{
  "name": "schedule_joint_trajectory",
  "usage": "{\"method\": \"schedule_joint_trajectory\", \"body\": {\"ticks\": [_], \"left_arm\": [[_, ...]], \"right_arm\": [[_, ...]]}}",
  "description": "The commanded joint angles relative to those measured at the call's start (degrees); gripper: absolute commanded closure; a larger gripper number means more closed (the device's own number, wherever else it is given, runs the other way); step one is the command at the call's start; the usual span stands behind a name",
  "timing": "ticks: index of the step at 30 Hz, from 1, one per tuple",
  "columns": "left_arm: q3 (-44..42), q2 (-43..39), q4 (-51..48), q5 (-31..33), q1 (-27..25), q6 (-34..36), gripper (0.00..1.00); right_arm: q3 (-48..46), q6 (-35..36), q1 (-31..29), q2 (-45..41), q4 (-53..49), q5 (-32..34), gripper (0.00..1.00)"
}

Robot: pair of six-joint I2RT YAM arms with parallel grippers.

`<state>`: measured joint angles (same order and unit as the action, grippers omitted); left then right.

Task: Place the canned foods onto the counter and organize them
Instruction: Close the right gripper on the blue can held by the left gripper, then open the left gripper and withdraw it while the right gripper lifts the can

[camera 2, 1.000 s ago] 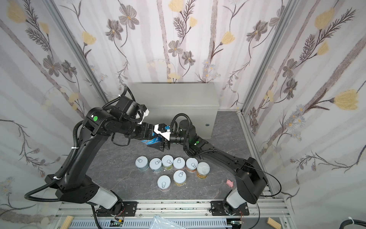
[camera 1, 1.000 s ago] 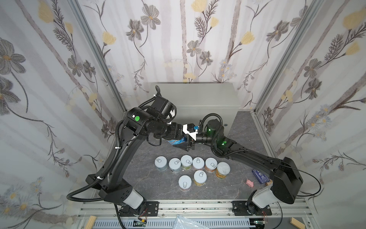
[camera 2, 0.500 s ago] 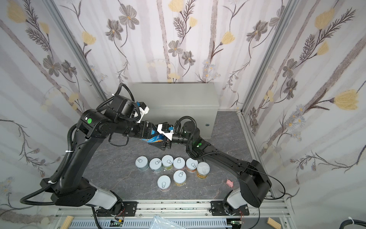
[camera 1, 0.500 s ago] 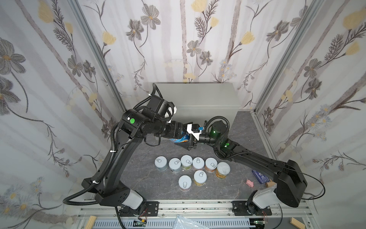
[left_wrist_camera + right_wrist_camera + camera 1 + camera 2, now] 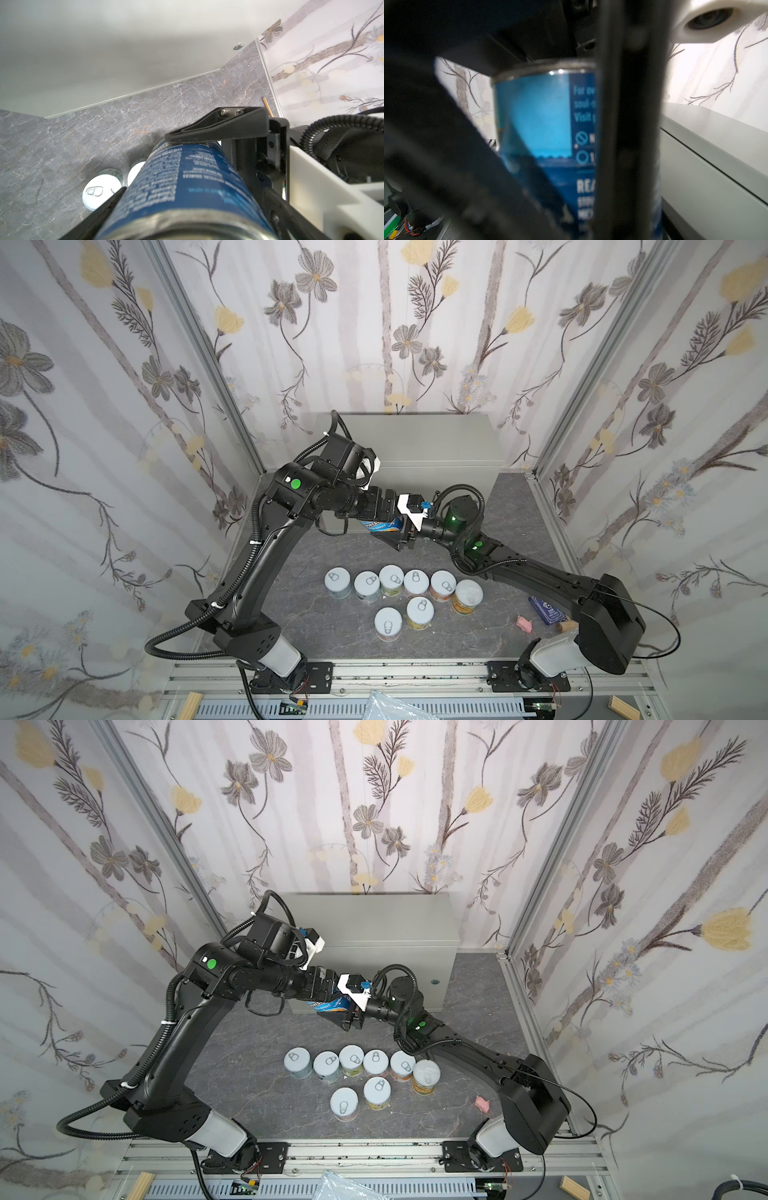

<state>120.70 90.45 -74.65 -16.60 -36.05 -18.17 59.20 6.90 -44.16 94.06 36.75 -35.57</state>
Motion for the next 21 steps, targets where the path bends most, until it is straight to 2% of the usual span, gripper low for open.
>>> {"method": "schedule_joint_trajectory", "body": {"ticks": [1, 6, 8, 11, 12, 17, 19, 21], "left_arm": [[2.4, 1.2, 14.4, -15.8, -0.5, 1.1, 0.00], [5.8, 4.3, 17.9, -18.2, -0.5, 0.5, 0.00], [9.1, 5.6, 17.9, -14.1, -0.4, 0.9, 0.00], [14.8, 7.3, 17.6, -2.8, -0.4, 1.0, 0.00], [15.6, 7.4, 18.7, -1.5, -0.3, 1.1, 0.00], [16.7, 8.7, 24.9, -5.4, 0.1, -0.3, 0.00], [17.7, 8.9, 24.3, -0.9, 0.2, -0.5, 0.00], [17.5, 7.6, 23.4, 10.2, 0.4, -0.3, 0.00]], "right_arm": [[-0.1, -1.3, 0.6, -0.6, 9.1, -3.4, 0.98], [-0.2, -1.6, 2.7, -1.9, 11.0, -2.1, 1.00], [-0.4, -1.5, 3.4, -2.2, 11.3, -1.2, 1.00], [-0.7, -1.6, 4.4, -2.2, 11.6, -0.6, 1.00], [-0.9, -1.8, 4.7, -3.5, 11.7, -0.4, 1.00], [-1.7, -2.9, 5.7, -4.8, 13.1, 0.8, 1.00], [-2.3, -4.0, 6.1, -5.1, 14.9, 1.9, 1.00], [-3.3, -5.6, 6.9, -5.8, 16.9, 3.3, 1.00]]}}
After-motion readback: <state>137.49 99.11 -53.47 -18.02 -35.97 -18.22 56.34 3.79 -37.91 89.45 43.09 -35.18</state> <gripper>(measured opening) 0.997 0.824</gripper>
